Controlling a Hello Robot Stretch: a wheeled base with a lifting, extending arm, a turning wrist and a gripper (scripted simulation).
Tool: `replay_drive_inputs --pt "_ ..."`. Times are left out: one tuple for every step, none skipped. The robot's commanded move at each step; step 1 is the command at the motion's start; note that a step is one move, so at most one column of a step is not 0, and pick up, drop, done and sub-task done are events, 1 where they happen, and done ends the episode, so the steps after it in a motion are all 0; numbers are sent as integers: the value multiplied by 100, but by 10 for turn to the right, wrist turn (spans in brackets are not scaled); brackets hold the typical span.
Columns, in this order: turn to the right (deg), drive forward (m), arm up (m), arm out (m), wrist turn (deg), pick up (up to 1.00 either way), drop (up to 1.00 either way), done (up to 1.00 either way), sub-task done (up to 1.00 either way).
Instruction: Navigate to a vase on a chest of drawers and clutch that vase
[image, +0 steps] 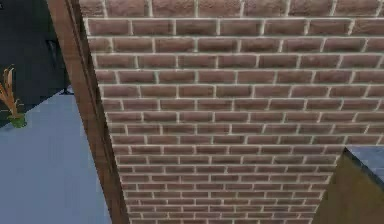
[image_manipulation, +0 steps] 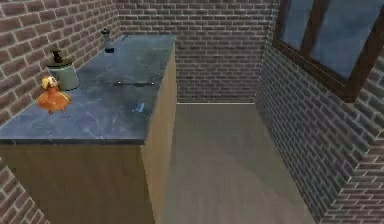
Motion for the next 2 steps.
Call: replay_drive_inputs --pt "-450 0 0 0 0 0 0 0 0" --pt "-270 0 0 0 0 0 0 0 0"
